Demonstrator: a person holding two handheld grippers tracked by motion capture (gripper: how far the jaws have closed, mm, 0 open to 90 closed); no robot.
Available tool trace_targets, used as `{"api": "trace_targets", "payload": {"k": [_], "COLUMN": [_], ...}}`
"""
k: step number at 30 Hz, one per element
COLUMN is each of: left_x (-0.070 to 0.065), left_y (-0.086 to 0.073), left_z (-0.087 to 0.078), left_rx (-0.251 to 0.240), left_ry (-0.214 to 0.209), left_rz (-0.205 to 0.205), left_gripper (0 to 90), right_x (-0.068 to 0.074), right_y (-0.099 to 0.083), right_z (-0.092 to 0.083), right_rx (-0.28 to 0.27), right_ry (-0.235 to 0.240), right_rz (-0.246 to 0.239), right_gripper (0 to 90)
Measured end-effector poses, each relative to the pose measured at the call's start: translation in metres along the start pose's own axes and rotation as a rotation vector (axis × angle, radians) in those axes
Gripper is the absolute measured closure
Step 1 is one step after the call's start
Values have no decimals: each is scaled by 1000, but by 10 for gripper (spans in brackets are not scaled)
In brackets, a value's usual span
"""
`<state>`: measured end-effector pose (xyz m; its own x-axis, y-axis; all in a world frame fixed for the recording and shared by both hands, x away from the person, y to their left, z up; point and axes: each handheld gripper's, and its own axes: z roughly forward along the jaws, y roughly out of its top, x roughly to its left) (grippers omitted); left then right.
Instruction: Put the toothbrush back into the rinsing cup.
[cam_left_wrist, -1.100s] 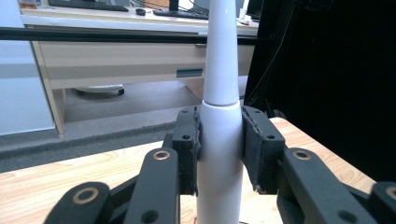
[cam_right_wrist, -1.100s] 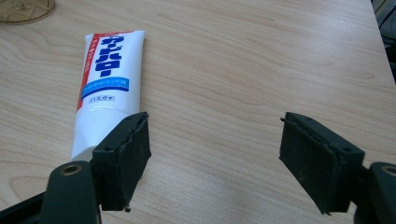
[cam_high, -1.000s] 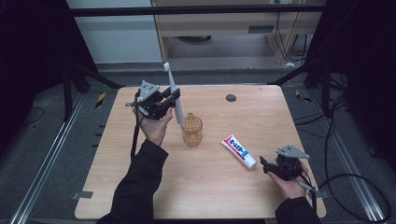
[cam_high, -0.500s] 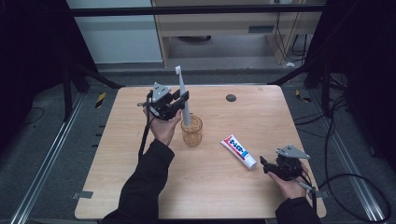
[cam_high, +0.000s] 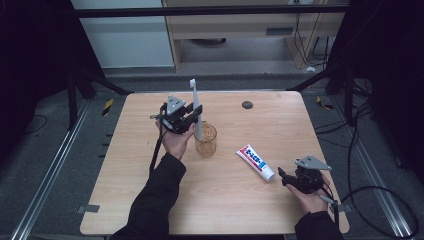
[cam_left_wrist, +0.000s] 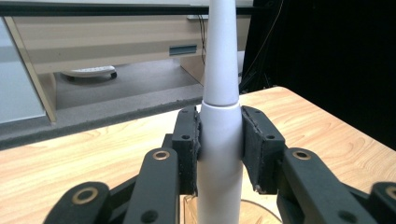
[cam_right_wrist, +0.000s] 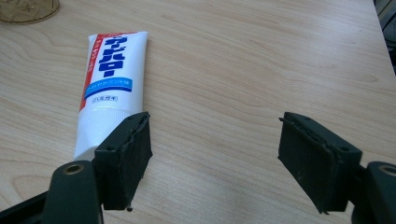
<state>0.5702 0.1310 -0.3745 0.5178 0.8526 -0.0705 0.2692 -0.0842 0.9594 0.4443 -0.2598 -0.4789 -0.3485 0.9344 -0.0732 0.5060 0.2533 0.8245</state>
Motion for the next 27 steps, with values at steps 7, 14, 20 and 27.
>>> {"api": "trace_targets", "payload": {"k": [7,14,20,27], "left_x": [0,-1,-3,-3], "left_y": [-13,-26,-35,-44], "left_z": [1,2,3,4], "left_rx": [14,39,56,73], "left_ry": [-12,-24,-37,-43], "left_rz": [13,30,46,45], "left_gripper": [674,674,673,672], "right_x": [0,0,0,0], "right_y": [0,0,0,0], "right_z": [0,0,0,0], "right_rx": [0,-1,-2,-1], "right_ry": [0,-1,-1,-3], "right_rz": [-1,-1,-4,-6], "right_gripper": [256,257,257,257]}}
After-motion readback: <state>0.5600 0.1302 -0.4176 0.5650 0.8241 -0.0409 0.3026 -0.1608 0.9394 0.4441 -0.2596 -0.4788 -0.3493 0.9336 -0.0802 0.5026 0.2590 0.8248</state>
